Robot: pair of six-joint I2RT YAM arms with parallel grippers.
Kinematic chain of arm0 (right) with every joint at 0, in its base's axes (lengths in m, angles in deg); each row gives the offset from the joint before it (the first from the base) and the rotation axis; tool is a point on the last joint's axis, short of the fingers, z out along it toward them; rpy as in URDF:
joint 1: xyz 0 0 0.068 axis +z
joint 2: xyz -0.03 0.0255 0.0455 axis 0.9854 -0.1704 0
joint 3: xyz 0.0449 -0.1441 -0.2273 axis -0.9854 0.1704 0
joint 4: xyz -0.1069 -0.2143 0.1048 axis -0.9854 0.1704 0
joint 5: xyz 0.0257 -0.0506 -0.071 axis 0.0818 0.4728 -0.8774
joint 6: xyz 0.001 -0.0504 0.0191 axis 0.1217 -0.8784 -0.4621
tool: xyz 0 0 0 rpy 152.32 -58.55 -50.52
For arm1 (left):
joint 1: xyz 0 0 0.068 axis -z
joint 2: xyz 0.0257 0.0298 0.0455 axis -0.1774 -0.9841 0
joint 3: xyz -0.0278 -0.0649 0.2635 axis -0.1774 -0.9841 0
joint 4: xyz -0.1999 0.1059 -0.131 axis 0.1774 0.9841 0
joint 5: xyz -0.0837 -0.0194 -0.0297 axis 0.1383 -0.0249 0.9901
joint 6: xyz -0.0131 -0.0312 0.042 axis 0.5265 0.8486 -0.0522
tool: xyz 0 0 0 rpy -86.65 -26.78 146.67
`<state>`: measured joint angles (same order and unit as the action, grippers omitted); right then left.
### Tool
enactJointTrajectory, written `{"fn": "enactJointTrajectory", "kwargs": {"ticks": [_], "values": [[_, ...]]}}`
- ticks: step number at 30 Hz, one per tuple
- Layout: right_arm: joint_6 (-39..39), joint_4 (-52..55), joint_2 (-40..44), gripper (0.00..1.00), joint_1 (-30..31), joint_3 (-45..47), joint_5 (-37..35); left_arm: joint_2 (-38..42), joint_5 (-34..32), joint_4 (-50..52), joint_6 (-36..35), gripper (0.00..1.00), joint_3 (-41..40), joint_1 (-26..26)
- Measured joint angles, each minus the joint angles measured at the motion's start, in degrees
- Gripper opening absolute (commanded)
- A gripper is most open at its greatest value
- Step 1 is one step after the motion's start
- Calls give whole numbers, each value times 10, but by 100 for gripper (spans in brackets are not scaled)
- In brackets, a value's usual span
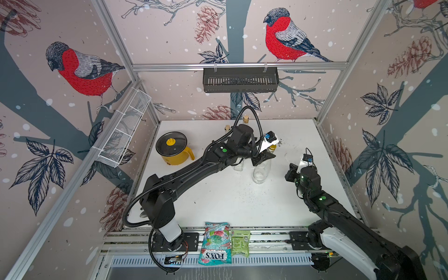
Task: Remove the label from the bottle
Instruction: Place the bottle at the center of the board.
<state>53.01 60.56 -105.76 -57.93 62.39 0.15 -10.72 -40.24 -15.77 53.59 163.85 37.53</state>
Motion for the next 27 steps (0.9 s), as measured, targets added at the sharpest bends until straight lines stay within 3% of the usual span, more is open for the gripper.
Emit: {"fn": "enactJointTrajectory", "kwargs": {"ticks": [12,20,22,24,27], "values": [[42,196,-82,0,-63,-117,15,-193,-16,35,-7,0,251,-48],[44,271,-145,0,-66,-175,9,-240,-12,50,-2,0,303,-67],[44,292,-169,0,-66,-199,9,-244,-11,49,2,8,307,-72],[42,314,-194,0,-66,-224,12,-246,-9,47,6,26,308,-76],[42,347,-224,0,-63,-252,17,-250,-8,40,7,45,310,-77]]}}
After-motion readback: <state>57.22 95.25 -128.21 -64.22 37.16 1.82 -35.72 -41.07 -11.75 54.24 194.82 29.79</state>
